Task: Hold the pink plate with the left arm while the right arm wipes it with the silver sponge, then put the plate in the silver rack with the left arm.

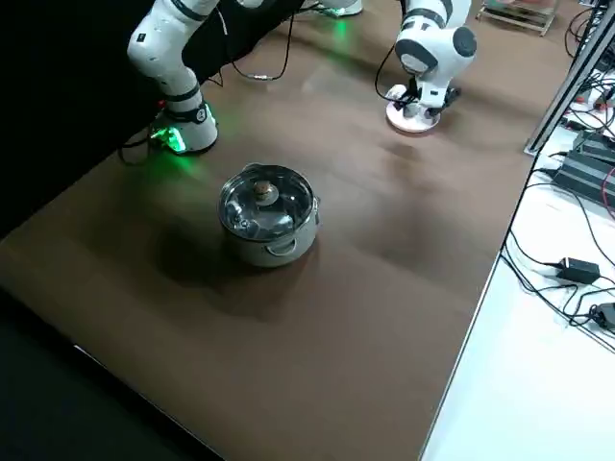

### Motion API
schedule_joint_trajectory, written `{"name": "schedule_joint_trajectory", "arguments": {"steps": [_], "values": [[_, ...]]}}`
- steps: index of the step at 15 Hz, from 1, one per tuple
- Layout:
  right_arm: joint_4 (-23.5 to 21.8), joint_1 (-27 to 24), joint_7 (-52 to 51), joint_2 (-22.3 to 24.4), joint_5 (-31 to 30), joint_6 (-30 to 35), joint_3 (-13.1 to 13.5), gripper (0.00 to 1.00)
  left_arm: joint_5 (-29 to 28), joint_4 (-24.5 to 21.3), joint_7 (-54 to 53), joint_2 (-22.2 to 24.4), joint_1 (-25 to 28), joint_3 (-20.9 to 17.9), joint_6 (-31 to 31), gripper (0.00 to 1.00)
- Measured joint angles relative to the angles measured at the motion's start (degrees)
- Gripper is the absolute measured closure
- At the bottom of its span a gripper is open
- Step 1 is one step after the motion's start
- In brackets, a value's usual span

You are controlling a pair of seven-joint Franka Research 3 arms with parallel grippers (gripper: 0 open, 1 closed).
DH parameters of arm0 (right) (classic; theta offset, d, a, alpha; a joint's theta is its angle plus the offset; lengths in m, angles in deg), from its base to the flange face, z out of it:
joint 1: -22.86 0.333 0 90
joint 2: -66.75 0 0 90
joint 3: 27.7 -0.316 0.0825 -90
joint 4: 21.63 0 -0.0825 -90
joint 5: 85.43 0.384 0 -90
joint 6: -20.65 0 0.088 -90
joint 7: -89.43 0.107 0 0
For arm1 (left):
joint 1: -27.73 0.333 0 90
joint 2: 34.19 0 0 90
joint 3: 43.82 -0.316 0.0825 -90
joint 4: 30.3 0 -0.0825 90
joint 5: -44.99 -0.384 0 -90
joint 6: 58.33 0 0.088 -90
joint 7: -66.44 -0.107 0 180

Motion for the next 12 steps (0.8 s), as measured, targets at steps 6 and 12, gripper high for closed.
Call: {"name": "schedule_joint_trajectory", "arguments": {"steps": [6, 12], "values": [[1.0, -11.9, -6.0, 1.2, -7.2, 11.4, 2.5, 0.71, 0.0, 0.0, 0.0, 0.0, 0.0, -0.1, 0.0, 0.89], [0.3, -19.8, -16.7, 0.8, -15.2, 12.1, 2.6, 0.71, 0.0, 0.2, 0.3, 0.0, 0.1, -0.4, 0.1, 0.34]]}}
